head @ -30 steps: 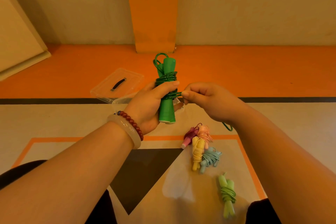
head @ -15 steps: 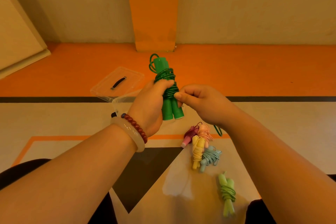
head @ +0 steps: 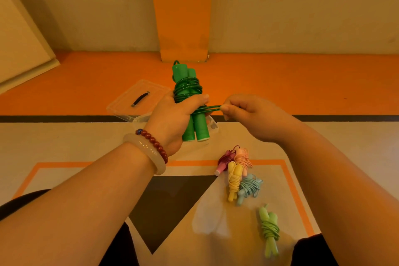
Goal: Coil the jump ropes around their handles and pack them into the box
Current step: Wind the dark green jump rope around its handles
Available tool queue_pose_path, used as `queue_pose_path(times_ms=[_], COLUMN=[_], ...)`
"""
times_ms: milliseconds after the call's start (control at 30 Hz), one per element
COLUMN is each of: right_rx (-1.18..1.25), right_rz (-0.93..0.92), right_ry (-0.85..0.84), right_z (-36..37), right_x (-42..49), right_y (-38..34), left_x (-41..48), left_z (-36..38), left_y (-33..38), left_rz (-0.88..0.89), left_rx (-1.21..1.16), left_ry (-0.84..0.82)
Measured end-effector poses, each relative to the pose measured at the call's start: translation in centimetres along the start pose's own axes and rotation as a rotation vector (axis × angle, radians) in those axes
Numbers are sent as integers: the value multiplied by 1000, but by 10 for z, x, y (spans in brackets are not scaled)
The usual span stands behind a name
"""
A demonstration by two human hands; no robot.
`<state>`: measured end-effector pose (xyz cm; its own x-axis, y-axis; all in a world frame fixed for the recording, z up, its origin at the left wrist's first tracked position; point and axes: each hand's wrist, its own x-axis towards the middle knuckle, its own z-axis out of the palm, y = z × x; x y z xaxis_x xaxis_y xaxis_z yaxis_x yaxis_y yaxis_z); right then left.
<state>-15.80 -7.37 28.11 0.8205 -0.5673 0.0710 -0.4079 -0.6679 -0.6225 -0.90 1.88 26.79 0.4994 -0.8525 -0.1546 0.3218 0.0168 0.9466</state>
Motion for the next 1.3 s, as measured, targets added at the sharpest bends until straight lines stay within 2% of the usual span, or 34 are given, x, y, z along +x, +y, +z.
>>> queue_pose_path(times_ms=[167,300,500,600,700,767,867,1300], right_rx=[36,49,130,122,117,109,92,130], right_rz=[51,59,29,28,15,16,16,38], right_ry=[48,72,89,97,92,74,73,127], right_z=[7,9,16,16,14,16,18,19], right_x=[-1,0,3,2,1,1,2,5], right_y=[8,5,-2,-3,-4,-5,-6,-3], left_x=[-5,-6,-2,-3,-9,-9,-6,-5], left_z=[-1,-2,-2,-3,-1,-1,-1,-2], left_y=[4,7,7,9,15,17,16,12], left_rz=[-39,-2,153,117,22,-27,-31,-67], left_rx=[-61,-71,107,68,-73,-120,-94,-88], left_ry=[-80,-41,122,110,68,101,146,41])
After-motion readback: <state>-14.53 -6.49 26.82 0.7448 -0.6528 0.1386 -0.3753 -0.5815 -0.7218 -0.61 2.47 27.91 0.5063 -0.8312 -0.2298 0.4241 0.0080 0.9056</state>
